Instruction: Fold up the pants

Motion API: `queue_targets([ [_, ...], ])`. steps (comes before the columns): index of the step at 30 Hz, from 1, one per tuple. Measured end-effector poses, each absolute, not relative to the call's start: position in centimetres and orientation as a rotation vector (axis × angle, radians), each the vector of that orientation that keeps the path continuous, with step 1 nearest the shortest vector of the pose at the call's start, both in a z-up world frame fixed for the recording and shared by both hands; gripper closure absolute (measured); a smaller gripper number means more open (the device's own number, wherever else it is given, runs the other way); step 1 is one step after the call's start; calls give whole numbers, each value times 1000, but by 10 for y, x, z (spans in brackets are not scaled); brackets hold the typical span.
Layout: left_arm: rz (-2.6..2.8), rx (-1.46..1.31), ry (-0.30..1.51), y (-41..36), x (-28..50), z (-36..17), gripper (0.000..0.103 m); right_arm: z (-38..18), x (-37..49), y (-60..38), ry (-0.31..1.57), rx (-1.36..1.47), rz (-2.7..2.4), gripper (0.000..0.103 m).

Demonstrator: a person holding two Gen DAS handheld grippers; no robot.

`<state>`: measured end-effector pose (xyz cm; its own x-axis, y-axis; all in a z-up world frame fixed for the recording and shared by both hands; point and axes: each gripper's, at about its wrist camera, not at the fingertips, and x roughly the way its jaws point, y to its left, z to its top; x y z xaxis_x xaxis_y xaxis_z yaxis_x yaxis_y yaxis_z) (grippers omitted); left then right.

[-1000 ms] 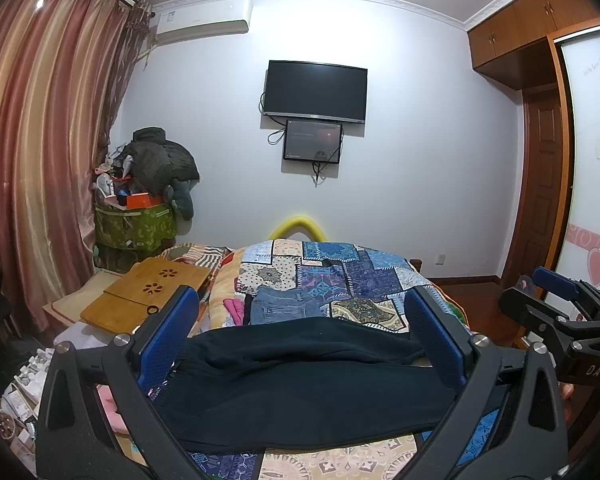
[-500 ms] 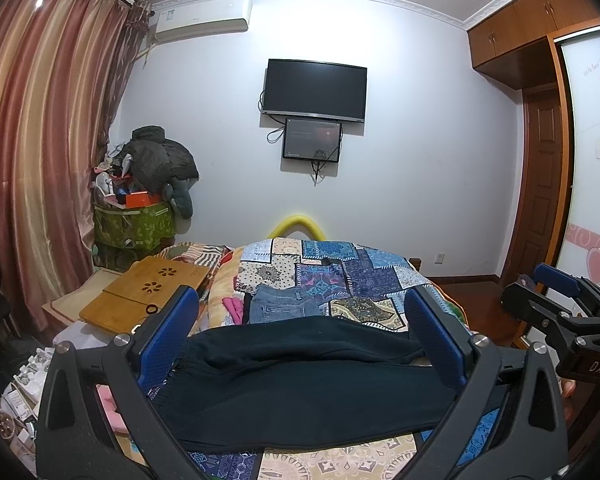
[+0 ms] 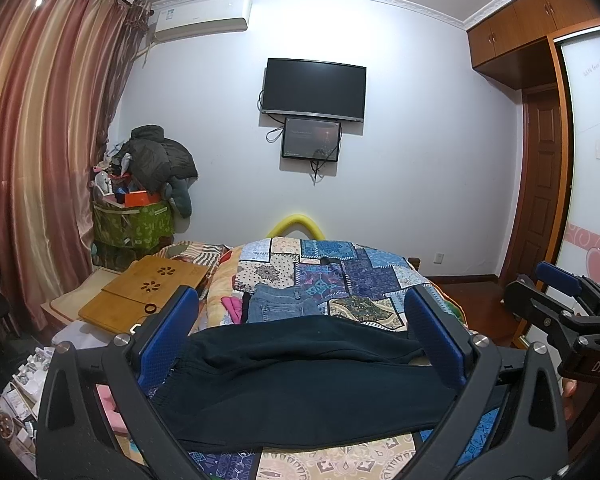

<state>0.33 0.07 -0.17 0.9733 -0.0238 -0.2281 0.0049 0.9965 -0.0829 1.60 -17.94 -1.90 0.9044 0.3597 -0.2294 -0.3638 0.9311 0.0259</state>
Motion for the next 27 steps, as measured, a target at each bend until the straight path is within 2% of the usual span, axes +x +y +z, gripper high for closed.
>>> queue_targets([
  [27, -14, -79, 234, -2, 6, -3, 0, -20, 20, -181, 245, 1, 372, 0],
])
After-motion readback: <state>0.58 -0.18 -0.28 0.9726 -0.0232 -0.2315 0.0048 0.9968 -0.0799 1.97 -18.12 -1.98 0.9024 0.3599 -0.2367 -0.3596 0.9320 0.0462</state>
